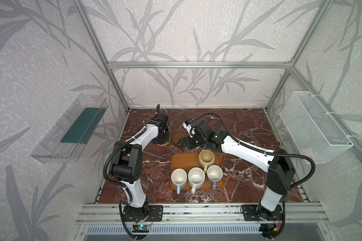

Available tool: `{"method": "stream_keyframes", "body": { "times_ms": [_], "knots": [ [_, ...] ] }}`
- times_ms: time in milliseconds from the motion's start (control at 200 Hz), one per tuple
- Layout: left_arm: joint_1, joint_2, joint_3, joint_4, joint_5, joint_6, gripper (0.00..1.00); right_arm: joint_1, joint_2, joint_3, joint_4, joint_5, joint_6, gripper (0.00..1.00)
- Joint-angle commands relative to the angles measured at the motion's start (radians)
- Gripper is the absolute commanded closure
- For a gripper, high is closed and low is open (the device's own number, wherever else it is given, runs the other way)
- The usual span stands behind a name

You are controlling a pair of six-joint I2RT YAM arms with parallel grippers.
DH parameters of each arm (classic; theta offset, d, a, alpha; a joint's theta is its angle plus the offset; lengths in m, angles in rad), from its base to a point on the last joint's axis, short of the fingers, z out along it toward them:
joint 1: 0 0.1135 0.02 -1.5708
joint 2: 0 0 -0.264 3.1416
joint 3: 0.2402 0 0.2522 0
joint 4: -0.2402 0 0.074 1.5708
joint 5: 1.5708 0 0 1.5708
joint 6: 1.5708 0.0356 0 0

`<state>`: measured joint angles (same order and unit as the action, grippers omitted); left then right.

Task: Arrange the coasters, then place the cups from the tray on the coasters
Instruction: 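Lower the black mug onto the rattan coaster, open and raise the left gripper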

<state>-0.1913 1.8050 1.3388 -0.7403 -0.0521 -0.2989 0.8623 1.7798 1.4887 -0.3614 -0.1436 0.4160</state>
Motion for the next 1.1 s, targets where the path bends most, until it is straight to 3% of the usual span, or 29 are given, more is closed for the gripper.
{"method": "stream_keyframes", "body": {
  "times_ms": [0, 1095],
  "knots": [
    [0.004, 0.007, 0.035, -0.040, -0.046, -0.015, 0.89, 0.005, -0.005, -0.005, 0.014, -0.010, -0.002, 0.01],
    [0.018, 0.002, 0.036, -0.033, 0.034, -0.028, 0.68, 0.004, -0.005, 0.002, -0.001, -0.011, -0.012, 0.01]
  ]
}}
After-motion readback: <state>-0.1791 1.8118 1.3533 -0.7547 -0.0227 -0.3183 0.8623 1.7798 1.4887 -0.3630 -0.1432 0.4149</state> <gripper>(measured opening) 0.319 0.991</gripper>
